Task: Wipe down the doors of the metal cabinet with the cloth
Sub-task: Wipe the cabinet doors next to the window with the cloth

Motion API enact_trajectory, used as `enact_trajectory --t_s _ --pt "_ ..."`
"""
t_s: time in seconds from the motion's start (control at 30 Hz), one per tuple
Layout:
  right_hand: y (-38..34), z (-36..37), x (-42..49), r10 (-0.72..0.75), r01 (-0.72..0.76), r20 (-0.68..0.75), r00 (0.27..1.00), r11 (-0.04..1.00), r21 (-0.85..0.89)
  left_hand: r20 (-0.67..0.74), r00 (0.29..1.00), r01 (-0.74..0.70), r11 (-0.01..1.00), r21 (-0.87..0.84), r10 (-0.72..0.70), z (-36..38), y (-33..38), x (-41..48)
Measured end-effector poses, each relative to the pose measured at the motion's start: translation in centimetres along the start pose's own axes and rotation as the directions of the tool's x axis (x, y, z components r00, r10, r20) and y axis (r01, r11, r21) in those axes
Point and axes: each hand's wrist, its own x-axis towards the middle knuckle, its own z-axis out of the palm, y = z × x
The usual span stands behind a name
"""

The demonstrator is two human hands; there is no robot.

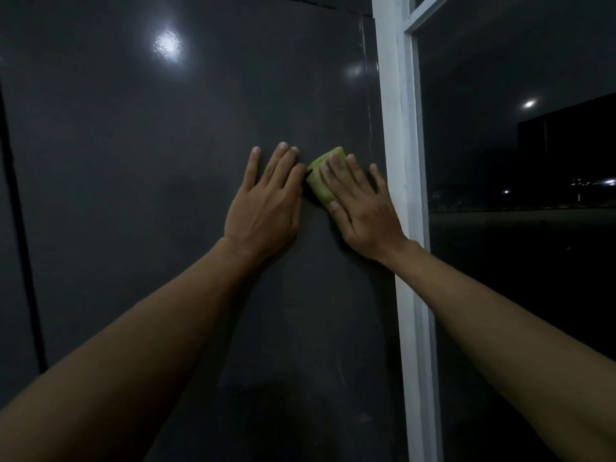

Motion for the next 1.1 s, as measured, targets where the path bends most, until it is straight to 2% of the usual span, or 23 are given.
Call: enact_trajectory --t_s 0.07,0.13,0.2,0.27,0.37,0.4,0.47,0.53,0.57,0.6,0.67,0.73,0.77,0.87,0.93,0.97,1.03,1.1 --pt "0.3 0.0 0.1 0.133 -0.131 -0.034 0.991 0.990 0.043 -0.001 1.000 0.009 1.000 0.001 -0.009 -0.1 0.2 -0.4" --pt "-0.4 0.4 0.1 0.327 -0.316 -0.090 0.941 0.942 0.115 0.012 1.000 0.002 1.000 0.006 -0.002 -0.2 0.3 -1.0" --pt "-1.5 0.9 0.0 0.442 -0.426 -0.122 0.889 0.894 0.138 0.025 1.000 -0.009 1.000 0.018 0.009 -0.3 0.3 -1.5" --pt "-2.2 1.2 -0.6 0.393 -0.381 -0.102 0.914 0.917 0.119 0.028 1.000 -0.014 1.000 0.020 0.013 -0.3 0.4 -1.7" --pt "-1.4 0.8 -2.8 0.115 -0.114 -0.018 0.993 0.992 0.050 0.030 1.000 -0.003 1.000 0.019 0.002 -0.3 0.5 -1.8" --pt "-0.8 0.6 -3.3 0.093 -0.093 -0.008 0.996 0.995 0.035 0.029 1.000 0.001 1.000 0.019 -0.002 -0.3 0.6 -1.8" --pt "-0.4 0.6 -3.6 0.253 -0.249 -0.045 0.966 0.965 0.078 0.029 1.000 0.002 1.000 0.024 -0.002 -0.4 0.7 -1.8" --pt "-1.5 1.0 -3.4 0.463 -0.447 -0.096 0.881 0.881 0.153 0.032 0.999 0.001 1.000 0.022 -0.001 -0.5 0.8 -1.9" --pt "-2.3 1.3 -3.4 0.501 -0.482 -0.107 0.859 0.861 0.162 0.037 0.999 -0.004 1.000 0.023 0.003 -0.6 0.8 -2.0" --pt "-3.0 1.5 -3.5 0.476 -0.458 -0.105 0.873 0.875 0.155 0.044 0.999 -0.013 1.000 0.026 0.012 -0.6 0.8 -2.1" --pt "-3.1 1.6 -4.3 0.282 -0.275 -0.061 0.958 0.956 0.105 0.060 0.998 -0.036 0.999 0.036 0.034 -0.5 1.0 -2.4" --pt "-1.9 1.1 -5.0 0.112 -0.111 -0.008 0.994 0.993 0.049 0.065 0.997 -0.048 0.998 0.044 0.045 -0.5 1.2 -2.6" --pt "-1.3 0.9 -5.1 0.105 -0.105 0.001 0.994 0.994 0.038 0.065 0.997 -0.050 0.998 0.045 0.047 -0.5 1.2 -2.7" --pt "-1.4 1.0 -4.5 0.320 -0.313 -0.058 0.946 0.944 0.106 0.071 0.996 -0.064 0.997 0.044 0.061 -0.5 1.5 -3.1" --pt "-2.8 1.5 -4.3 0.389 -0.376 -0.107 0.915 0.918 0.124 0.073 0.995 -0.072 0.996 0.055 0.068 -0.4 1.6 -3.5" --pt "-3.3 1.8 -4.4 0.344 -0.333 -0.110 0.933 0.937 0.109 0.074 0.995 -0.076 0.995 0.063 0.071 -0.3 1.7 -3.7" --pt "-3.5 2.2 -5.5 0.112 -0.109 -0.064 0.992 0.993 0.042 0.072 0.994 -0.090 0.993 0.075 0.084 -0.2 1.7 -4.0" --pt "-2.6 1.8 -6.4 -0.080 0.080 -0.008 0.997 0.997 -0.012 0.070 0.992 -0.108 0.991 0.080 0.103 -0.1 1.7 -4.2"
